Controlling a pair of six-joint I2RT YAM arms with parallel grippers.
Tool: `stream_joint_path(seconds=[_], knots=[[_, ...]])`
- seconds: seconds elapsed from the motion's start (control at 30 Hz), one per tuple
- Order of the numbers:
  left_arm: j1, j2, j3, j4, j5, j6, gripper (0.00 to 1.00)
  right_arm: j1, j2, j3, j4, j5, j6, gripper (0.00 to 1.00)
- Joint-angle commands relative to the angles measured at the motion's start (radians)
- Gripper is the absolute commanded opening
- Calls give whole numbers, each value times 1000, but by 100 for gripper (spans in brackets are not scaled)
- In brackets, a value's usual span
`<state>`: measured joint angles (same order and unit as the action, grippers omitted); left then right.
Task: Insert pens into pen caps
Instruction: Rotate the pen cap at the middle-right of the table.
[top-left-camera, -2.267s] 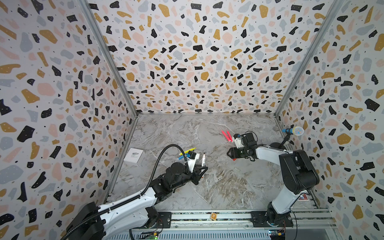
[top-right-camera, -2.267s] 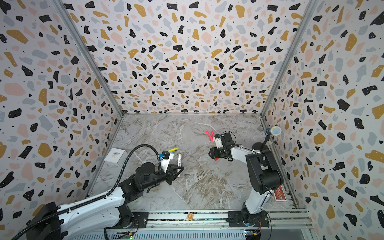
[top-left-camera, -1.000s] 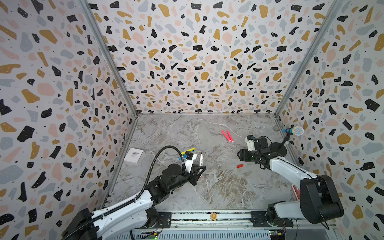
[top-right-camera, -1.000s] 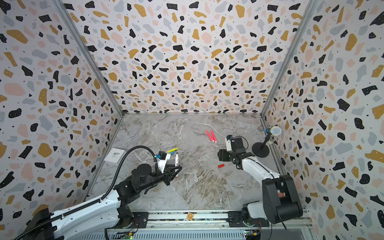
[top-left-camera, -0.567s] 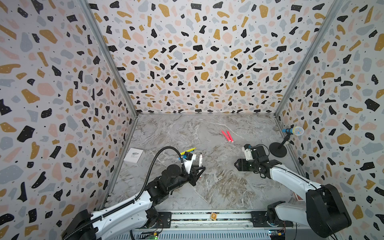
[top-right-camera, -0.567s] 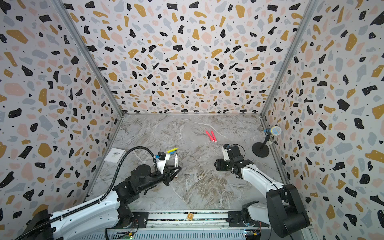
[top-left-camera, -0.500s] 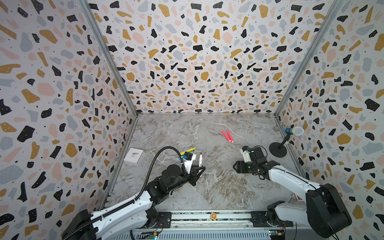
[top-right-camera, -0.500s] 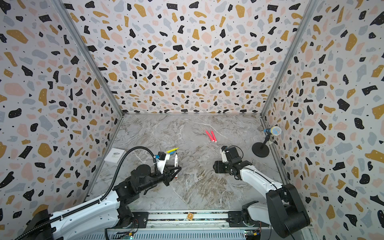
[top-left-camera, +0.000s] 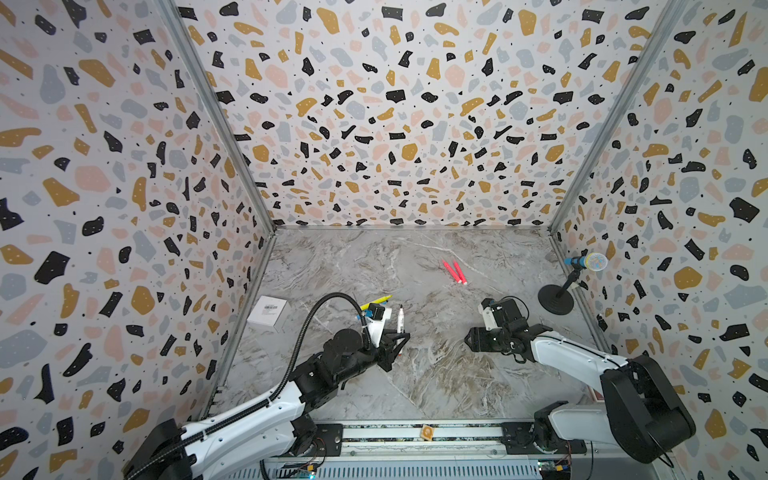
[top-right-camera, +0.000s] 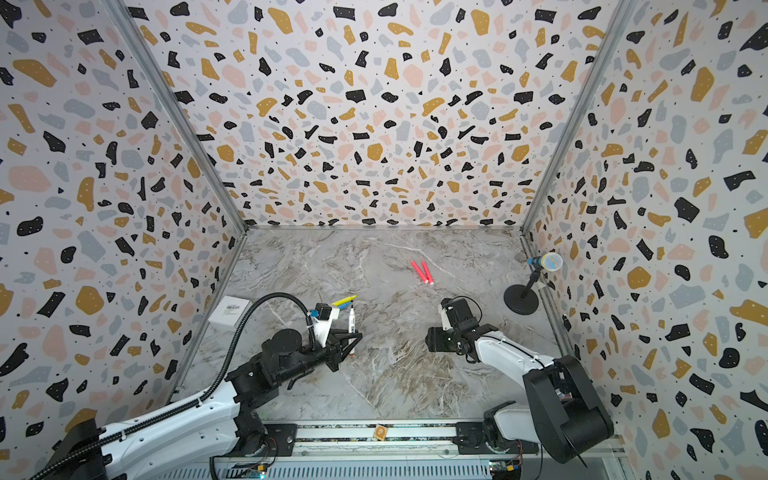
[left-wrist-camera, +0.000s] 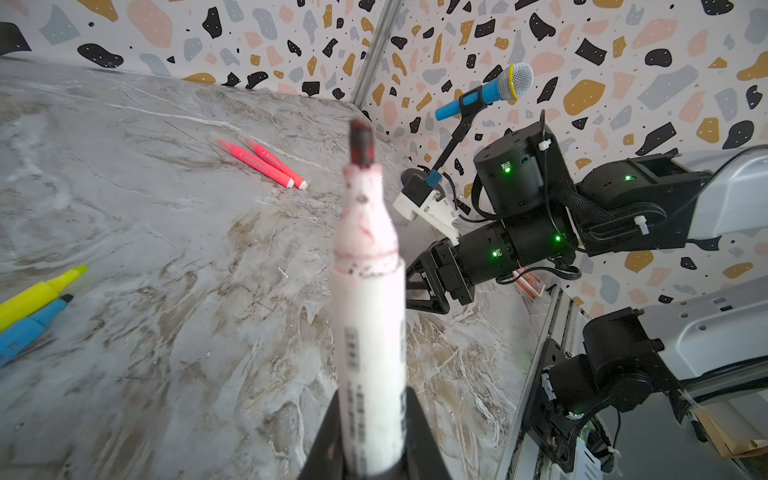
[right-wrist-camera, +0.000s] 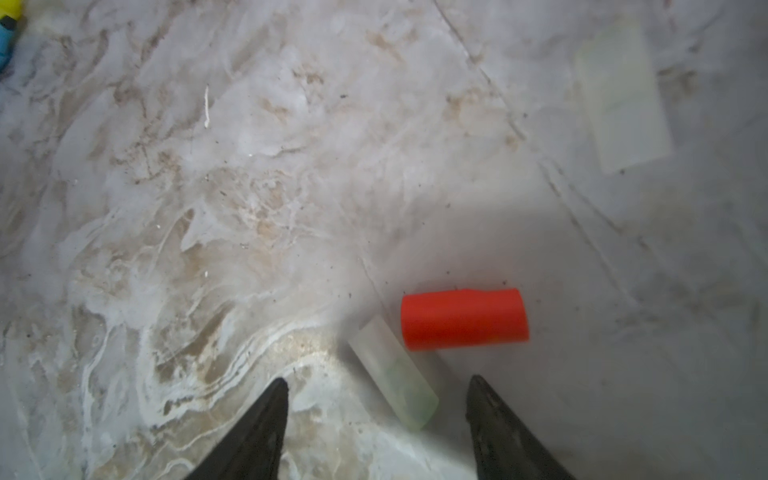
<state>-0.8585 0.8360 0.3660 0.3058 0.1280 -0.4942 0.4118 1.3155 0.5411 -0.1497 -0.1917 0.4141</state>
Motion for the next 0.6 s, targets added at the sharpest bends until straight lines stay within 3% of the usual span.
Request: stream_joint_path(seconds=[0.0, 0.37, 0.57], knots=[[5, -12, -3, 19, -14, 1, 0, 5, 22, 38, 22, -9, -5, 69], [9, -13, -5, 13, -20, 8, 0, 36, 117, 101, 66, -92, 7, 69], [14, -18, -13, 12, -21, 6, 0, 44, 162, 143, 72, -52, 2, 69]])
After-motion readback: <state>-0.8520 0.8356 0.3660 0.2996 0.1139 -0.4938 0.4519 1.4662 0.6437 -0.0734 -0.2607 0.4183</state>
